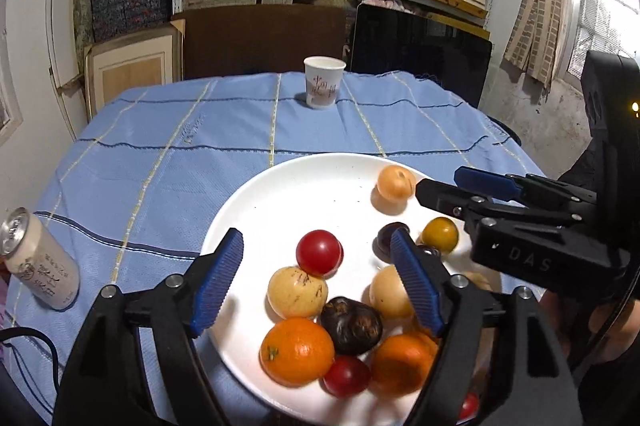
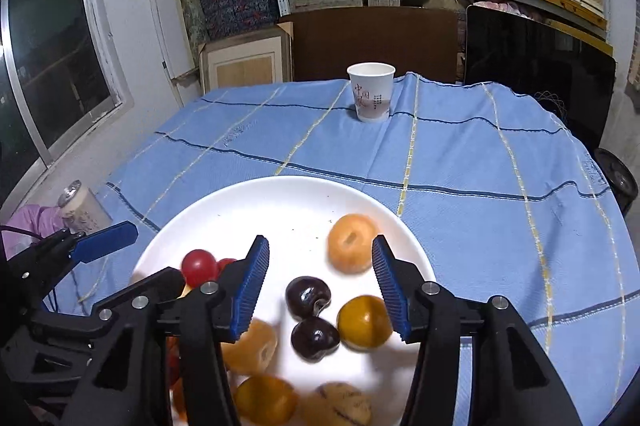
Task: Organize fruits
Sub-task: 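Carry tomato and egg-shaped fruit onto the white plate and release both, then grasp a red cherry tomato with the right tool while the left tool moves toward a mangosteen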
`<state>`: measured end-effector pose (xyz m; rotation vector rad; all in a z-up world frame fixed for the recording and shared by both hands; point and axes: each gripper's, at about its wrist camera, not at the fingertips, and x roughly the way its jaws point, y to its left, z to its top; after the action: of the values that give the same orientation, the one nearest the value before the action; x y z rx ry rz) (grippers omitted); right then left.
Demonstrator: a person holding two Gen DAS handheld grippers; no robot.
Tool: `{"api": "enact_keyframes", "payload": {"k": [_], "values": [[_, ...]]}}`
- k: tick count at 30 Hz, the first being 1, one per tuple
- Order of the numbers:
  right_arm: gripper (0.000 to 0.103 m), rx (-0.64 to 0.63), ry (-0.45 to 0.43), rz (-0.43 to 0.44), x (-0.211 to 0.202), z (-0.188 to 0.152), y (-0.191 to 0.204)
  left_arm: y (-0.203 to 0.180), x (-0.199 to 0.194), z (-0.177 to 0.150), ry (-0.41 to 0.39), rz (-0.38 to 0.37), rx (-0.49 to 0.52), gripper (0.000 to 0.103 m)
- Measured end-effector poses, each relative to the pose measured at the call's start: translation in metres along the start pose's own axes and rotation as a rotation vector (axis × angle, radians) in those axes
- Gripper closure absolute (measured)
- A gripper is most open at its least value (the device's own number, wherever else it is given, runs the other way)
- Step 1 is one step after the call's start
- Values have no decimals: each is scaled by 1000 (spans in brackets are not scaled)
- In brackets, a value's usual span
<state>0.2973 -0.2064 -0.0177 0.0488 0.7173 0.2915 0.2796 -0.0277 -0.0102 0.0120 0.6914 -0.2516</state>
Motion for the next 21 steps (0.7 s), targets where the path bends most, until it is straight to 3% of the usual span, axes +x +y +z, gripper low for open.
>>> {"api": "enact_keyframes", "payload": {"k": [4,6,11,16,21], "values": [[49,-2,-39,27,-44,-27,3,-6,-33,-20,-36,-3,41,26],[44,-11,-59,31,-66,-47,5,-8,-51,-38,-42,-10,63,23],[39,-25,-73,29,-108,-106,8,-14,-73,-87,0,-16,117,23],[39,-33,-22,-36,-108,-135,10,-14,-65,-122,100,2,129,23],[39,-32,29,-98,-95,-143,9,-17,-58,-128,134,10,146,23]]}}
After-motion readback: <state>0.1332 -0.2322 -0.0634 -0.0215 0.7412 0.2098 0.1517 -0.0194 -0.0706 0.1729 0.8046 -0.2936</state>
